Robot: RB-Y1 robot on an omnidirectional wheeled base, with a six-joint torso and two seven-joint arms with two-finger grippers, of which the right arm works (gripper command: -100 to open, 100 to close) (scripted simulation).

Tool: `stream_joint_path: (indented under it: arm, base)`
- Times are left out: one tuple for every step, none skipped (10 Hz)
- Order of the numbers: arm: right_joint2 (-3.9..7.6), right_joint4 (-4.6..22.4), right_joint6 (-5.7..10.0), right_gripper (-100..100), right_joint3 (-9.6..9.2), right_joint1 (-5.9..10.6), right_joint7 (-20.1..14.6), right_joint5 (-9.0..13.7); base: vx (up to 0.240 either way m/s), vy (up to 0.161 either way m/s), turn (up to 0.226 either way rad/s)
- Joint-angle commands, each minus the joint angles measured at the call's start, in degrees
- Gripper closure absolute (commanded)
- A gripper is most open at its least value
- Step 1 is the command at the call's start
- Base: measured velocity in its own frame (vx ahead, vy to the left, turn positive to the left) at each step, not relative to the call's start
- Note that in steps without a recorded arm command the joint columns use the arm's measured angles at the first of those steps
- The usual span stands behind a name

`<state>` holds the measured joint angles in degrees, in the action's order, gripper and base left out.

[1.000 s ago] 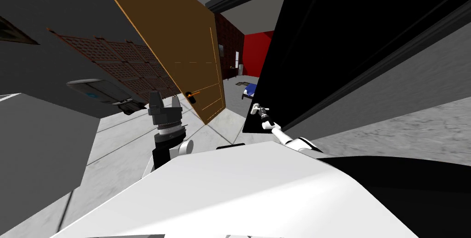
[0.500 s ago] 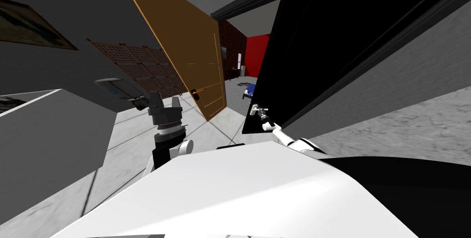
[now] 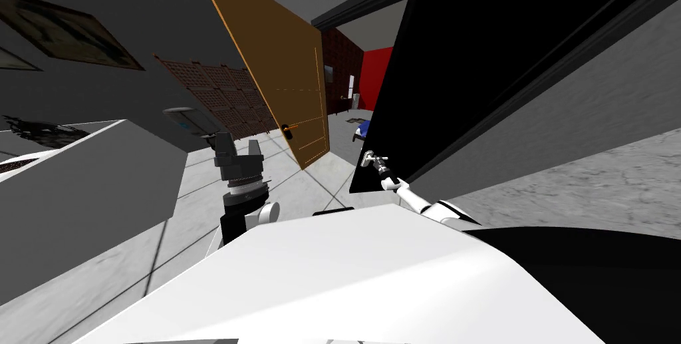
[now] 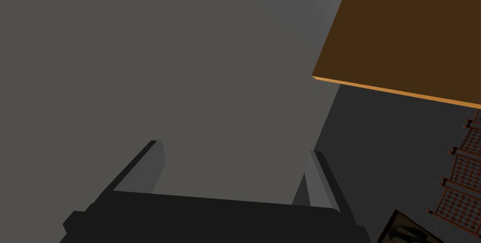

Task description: Pull the door open

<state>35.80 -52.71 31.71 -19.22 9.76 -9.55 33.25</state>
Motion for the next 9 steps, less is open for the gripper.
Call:
stream_joint_path:
  arm:
    - [1.24,-0.7,0.92,100,-1.54,-0.74,-1.0,0.3]
    - [1.95,-1.2,1.38,100,-2.37,-1.11,-1.5,0.5]
    - [2.6,-1.6,1.8,100,-3.12,-1.45,-1.9,0.7]
    - [3.14,-2.0,2.15,100,-3.75,-1.73,-2.3,0.9]
    - [3.68,-2.4,2.5,100,-4.39,-2.02,-2.7,1.1]
    - [3.28,-2.2,2.22,100,-4.05,-1.78,-2.4,0.9]
    - [4.83,-3.1,3.65,100,-5.86,-2.84,-3.2,1.6]
    - [5.33,-3.4,4.11,100,-6.34,-3.11,-3.4,1.8]
    - [6.43,-3.9,5.12,100,-7.42,-3.69,-3.8,2.2]
  base:
    - [-0.205,-0.111,0.118]
    - [-0.178,-0.084,0.108]
    - [-0.191,-0.047,0.088]
    - [-0.204,-0.071,0.066]
    - [-0.2,-0.079,0.078]
    - [-0.089,-0.028,0.025]
    - [-0.133,-0.071,0.114]
    - [-0.185,-0.103,0.131]
    - [-0.18,-0.094,0.122]
